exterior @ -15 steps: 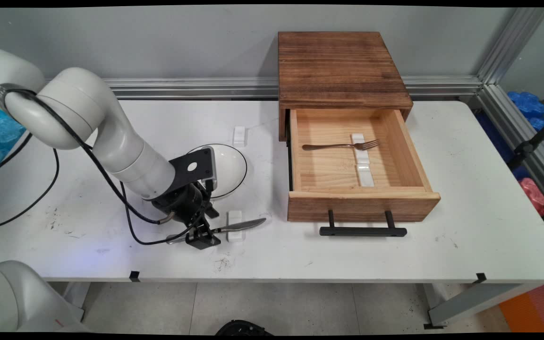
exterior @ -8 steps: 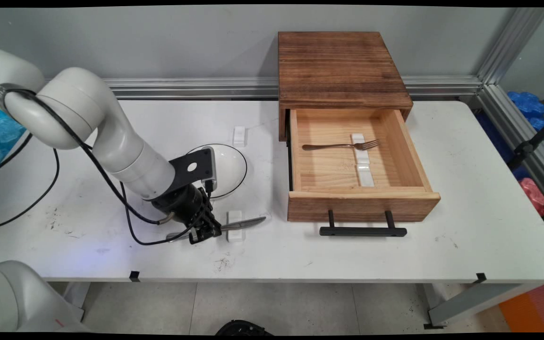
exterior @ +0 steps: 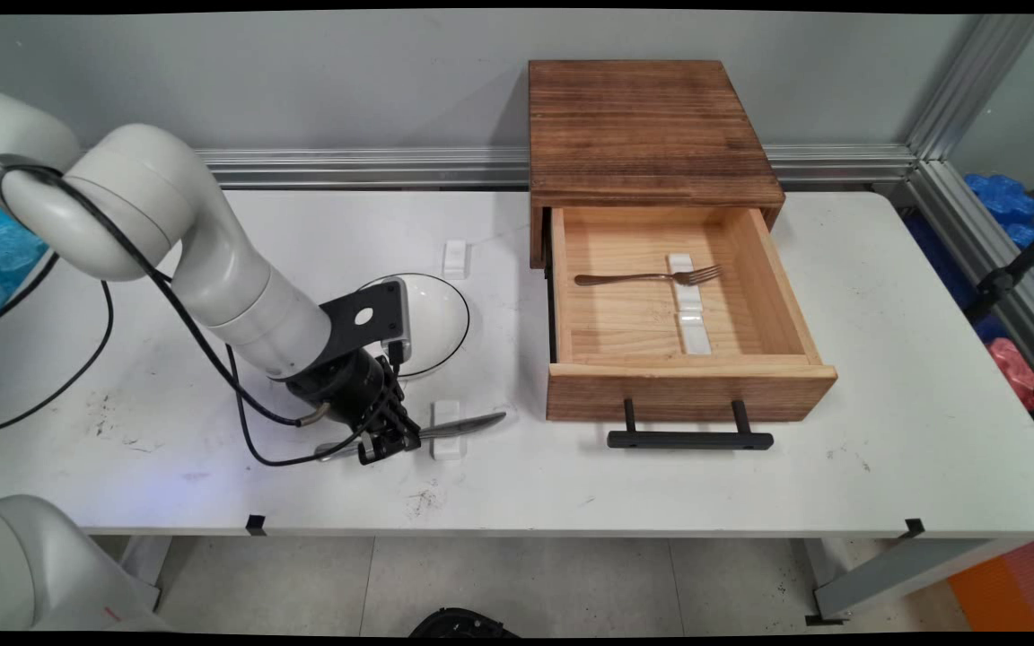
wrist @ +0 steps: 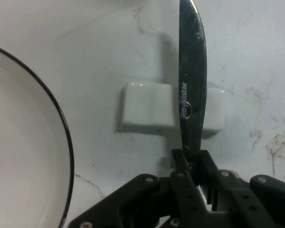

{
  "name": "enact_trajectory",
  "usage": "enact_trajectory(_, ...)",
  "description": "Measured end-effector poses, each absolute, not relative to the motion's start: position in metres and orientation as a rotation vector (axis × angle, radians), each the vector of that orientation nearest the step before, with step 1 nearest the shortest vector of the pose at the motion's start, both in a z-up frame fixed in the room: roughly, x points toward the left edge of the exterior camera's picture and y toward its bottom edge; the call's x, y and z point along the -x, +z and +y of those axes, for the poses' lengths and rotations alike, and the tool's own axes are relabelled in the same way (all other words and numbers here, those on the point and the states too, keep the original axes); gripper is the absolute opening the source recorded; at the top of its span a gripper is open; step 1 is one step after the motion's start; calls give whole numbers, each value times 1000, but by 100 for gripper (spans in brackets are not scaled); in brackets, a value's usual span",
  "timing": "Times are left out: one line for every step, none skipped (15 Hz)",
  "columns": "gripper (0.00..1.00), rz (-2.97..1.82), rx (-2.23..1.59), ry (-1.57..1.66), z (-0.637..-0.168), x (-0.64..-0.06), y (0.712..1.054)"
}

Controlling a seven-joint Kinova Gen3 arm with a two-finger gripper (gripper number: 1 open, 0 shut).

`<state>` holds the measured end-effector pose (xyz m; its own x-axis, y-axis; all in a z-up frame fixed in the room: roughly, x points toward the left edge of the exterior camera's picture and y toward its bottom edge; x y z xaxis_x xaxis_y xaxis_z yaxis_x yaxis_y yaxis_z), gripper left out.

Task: Place the picked object into the drawer

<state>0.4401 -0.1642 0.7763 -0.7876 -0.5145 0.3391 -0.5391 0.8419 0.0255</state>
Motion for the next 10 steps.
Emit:
enact_trajectory(0,-2684,-797,106,-165,-440,778)
enact_trajectory(0,-2683,-801,108,-165,-441,779)
enact_trajectory(0,-2681,-807,111,-166,-441,781)
enact_trajectory(0,-2678,-813,114,-167,-441,784)
enact_trajectory(0,-2676,-816,115,-168,-441,787)
enact_trajectory(0,-2673,-817,114,-168,-442,791)
enact_trajectory(0,-2672,-817,110,-169,-442,795)
enact_trajectory(0,-2671,-815,106,-169,-442,800)
enact_trajectory(0,-2670,-812,101,-168,-443,805)
enact_trajectory(0,-2671,-808,96,-168,-444,810)
